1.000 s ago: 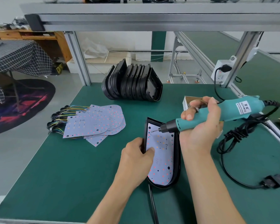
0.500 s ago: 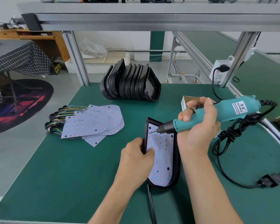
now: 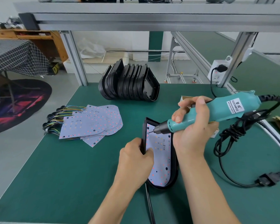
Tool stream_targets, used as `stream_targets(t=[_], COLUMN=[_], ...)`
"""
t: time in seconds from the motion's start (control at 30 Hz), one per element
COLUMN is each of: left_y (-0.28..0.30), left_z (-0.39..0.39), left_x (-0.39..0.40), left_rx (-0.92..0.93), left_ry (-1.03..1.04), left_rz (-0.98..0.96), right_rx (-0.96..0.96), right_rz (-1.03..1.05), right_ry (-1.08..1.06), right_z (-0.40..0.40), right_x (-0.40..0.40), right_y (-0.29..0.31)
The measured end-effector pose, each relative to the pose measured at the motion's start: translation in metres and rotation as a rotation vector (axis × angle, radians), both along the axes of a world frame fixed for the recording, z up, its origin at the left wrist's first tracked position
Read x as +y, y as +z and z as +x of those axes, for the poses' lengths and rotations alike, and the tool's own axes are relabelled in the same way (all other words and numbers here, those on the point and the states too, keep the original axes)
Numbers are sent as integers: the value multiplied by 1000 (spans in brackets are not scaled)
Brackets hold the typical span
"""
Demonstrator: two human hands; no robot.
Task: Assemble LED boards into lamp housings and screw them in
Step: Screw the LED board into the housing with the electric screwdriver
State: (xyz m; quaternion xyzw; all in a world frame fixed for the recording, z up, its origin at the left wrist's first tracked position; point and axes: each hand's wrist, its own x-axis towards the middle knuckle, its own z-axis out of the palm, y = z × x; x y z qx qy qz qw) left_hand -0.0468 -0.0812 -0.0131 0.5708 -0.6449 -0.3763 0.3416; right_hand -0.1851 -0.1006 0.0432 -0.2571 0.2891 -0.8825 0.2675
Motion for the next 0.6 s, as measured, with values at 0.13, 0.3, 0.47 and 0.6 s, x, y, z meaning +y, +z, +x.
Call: stream_targets(t=[0.13,0.3,0.47,0.6], left_y=[0,-2,-1,0], left_z=[0,1,1,1], left_x=[1,0,1,1], left_rx=[-2,-1,-5,-7], left_ry=[3,6,7,2], left_rz=[-12,-6,-19,-29], right_rx=[9,4,-4,23], right_rz=[3,12,15,11], right_ry=[-13,-21,-12,-6], right_z=[3,5,5,6], right_x=[0,0,-1,-1], right_y=[3,4,3,4])
